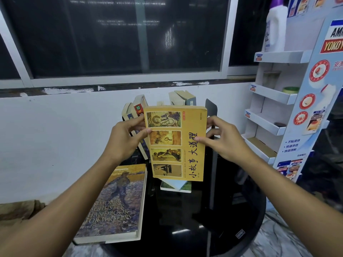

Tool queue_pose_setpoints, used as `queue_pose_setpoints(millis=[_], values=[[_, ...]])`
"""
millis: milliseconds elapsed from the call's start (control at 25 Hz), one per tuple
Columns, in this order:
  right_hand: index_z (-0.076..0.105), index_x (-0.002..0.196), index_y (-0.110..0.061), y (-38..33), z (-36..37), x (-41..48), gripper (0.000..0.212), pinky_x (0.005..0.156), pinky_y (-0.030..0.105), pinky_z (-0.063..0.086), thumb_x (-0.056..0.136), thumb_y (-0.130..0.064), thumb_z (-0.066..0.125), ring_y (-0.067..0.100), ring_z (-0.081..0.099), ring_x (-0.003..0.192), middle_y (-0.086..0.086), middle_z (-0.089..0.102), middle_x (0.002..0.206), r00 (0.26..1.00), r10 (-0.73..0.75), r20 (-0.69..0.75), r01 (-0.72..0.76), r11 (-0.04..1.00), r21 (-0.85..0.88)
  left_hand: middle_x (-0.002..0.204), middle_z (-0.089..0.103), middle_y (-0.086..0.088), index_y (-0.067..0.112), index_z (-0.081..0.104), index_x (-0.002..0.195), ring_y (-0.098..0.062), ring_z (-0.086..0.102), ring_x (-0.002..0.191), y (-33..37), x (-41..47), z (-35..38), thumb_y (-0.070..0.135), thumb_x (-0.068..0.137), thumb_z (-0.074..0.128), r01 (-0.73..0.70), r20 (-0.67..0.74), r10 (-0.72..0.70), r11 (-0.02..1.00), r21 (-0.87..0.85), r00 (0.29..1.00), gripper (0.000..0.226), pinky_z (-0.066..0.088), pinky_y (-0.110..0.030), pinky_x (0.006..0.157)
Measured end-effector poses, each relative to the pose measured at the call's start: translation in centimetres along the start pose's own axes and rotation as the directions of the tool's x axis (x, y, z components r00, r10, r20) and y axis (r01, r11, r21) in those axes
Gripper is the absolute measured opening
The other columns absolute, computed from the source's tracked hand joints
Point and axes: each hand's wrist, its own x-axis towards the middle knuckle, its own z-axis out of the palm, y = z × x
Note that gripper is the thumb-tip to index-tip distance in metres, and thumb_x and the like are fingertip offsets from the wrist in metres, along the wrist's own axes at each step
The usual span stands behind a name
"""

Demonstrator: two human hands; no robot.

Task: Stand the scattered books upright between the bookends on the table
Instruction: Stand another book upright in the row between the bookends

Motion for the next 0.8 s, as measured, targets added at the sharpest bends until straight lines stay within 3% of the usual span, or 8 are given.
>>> queue_pose_setpoints(millis=[80,280,440,680,800], values=[[0.058,0.105,-0.024,0.0,-0.3,0.5,0.034,0.066,0.021,0.056,0.082,-0.032,0.082,0.005,0.071,0.082,-0.012,0.066,0.103,0.999,0.01,0.045,-0.01,1.0,0.001,0.111,0.076,0.012,0.027,0.063,0.137,-0.009,0.071,0.099,-0.1,0.0,0.0,0.016,0.094,0.07,-0.001,0.003,0.001,1.0,0.004,1.0,0.045,0.056,-0.044,0.099],[0.065,0.114,-0.022,-0.7,-1.4,2.3,0.04,0.089,0.039,0.06,0.083,-0.044,0.075,0.012,0.073,0.096,-0.005,0.074,0.11,0.997,-0.035,0.074,0.028,0.995,0.091,0.115,0.074,0.016,0.029,0.063,0.137,-0.004,0.069,0.104,-0.2,0.1,0.4,0.017,0.096,0.067,-0.012,0.009,0.012,1.0,0.02,1.0,0.043,0.056,-0.043,0.099],[0.065,0.109,-0.019,-0.8,-1.7,2.8,0.029,0.074,0.045,0.064,0.087,-0.034,0.076,0.015,0.074,0.095,-0.002,0.075,0.108,0.997,-0.054,0.06,0.049,0.995,0.09,0.115,0.074,0.015,0.026,0.065,0.135,-0.001,0.068,0.102,0.1,1.0,0.8,0.014,0.096,0.066,-0.025,0.017,0.024,0.998,0.054,1.0,0.04,0.056,-0.039,0.099],[0.066,0.105,-0.011,-1.2,-3.4,1.7,0.032,0.064,0.044,0.064,0.085,-0.033,0.078,0.014,0.074,0.085,-0.004,0.073,0.094,0.994,-0.054,-0.09,0.053,0.999,-0.011,0.115,0.072,0.013,0.025,0.067,0.129,0.0,0.067,0.105,1.4,3.5,3.0,0.012,0.096,0.067,-0.1,0.108,0.087,0.987,0.122,0.99,0.035,0.054,-0.03,0.1],[0.068,0.101,-0.012,-1.5,-5.0,1.5,0.03,0.066,0.042,0.063,0.085,-0.033,0.079,0.015,0.073,0.081,-0.005,0.073,0.089,0.987,-0.06,-0.151,0.047,0.995,-0.091,0.129,0.069,0.002,0.02,0.061,0.137,-0.005,0.062,0.116,2.0,5.2,4.4,0.018,0.094,0.07,-0.136,0.152,0.105,0.968,0.21,0.983,0.044,0.047,-0.009,0.096]])
